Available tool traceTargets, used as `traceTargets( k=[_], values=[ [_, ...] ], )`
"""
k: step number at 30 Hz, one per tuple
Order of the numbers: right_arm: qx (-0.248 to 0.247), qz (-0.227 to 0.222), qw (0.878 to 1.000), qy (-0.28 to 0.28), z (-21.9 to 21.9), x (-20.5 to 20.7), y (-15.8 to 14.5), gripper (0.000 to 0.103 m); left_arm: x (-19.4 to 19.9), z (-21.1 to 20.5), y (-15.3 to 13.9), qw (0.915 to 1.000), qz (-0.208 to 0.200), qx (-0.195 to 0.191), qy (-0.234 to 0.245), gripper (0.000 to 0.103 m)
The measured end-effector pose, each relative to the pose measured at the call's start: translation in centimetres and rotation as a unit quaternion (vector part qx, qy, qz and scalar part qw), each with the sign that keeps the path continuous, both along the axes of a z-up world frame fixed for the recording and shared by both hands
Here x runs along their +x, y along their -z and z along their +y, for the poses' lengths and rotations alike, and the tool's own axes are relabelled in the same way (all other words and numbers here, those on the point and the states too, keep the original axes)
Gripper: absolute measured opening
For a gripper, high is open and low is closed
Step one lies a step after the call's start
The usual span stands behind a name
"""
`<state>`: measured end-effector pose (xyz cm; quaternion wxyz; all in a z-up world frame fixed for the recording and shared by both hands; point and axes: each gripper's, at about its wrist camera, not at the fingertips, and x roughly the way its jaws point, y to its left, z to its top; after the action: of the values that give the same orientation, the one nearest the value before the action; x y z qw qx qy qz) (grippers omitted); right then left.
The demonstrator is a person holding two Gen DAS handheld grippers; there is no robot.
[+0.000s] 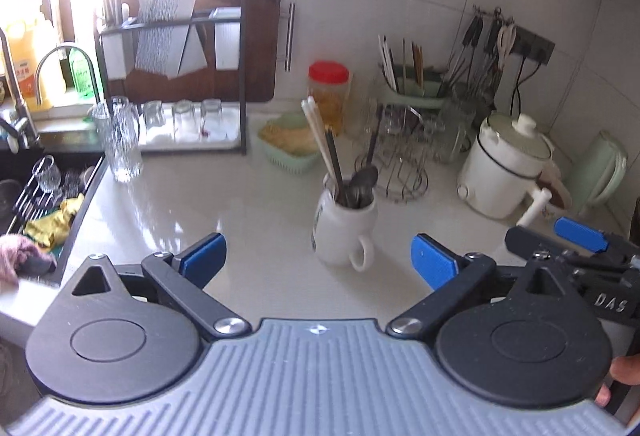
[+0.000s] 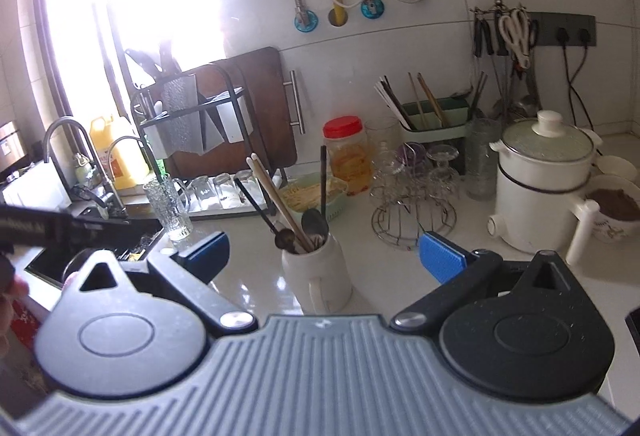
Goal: Organize utensils
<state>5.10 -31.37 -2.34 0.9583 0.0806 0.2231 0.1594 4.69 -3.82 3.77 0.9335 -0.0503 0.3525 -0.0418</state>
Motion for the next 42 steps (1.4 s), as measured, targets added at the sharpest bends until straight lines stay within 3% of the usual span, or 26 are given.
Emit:
traceTargets(
  k=[20, 42],
  values=[
    [0.004, 0.020, 1.000, 0.005, -0.5, -5.1, 2.5, 0.103, -5.6, -1.5, 3.7, 0.9995, 0.026, 0.019, -0.007, 0.101],
    [-0.015, 0.034, 0.999, -0.005, -0.9, -5.8, 3.6, 0.103, -7.5, -2.2, 4.6, 0.9992, 0.028, 0.010, -0.027, 0.101]
  ],
)
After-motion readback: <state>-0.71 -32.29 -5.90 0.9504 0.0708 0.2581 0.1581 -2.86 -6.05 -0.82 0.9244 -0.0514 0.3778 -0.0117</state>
